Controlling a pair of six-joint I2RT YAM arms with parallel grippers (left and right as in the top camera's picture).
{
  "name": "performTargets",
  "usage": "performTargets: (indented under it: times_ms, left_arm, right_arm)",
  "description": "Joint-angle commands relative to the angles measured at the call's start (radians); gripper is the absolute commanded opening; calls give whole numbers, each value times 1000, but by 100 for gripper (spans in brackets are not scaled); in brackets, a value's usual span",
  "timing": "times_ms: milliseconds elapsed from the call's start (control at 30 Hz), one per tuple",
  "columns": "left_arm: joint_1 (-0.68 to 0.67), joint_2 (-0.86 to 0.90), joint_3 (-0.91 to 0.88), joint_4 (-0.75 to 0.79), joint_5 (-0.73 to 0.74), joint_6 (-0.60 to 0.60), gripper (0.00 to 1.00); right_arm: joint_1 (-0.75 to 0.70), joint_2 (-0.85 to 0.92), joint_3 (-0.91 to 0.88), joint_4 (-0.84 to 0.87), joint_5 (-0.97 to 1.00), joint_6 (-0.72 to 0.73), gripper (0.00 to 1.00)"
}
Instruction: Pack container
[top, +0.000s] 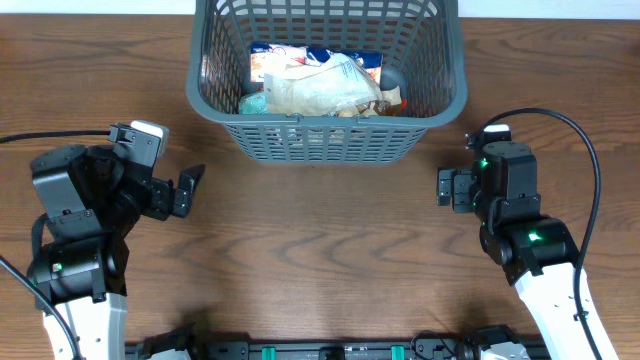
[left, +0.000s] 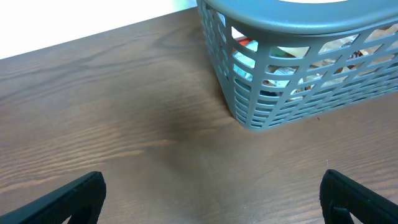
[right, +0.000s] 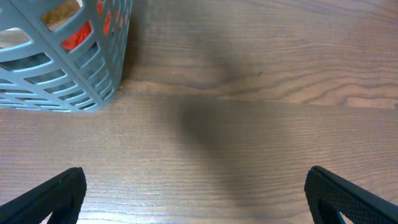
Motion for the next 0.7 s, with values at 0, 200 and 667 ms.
performTargets:
  times_ms: [0, 200, 667]
  left_arm:
    - [2, 6, -3, 1, 14, -9, 99]
    - [2, 6, -3, 1, 14, -9, 99]
    - [2, 6, -3, 1, 14, -9, 99]
  right_arm:
    - [6, -12, -2, 2, -4, 14, 99]
    - [3, -12, -2, 2, -4, 14, 99]
    - [-128, -424, -48, -27, -42, -22, 99]
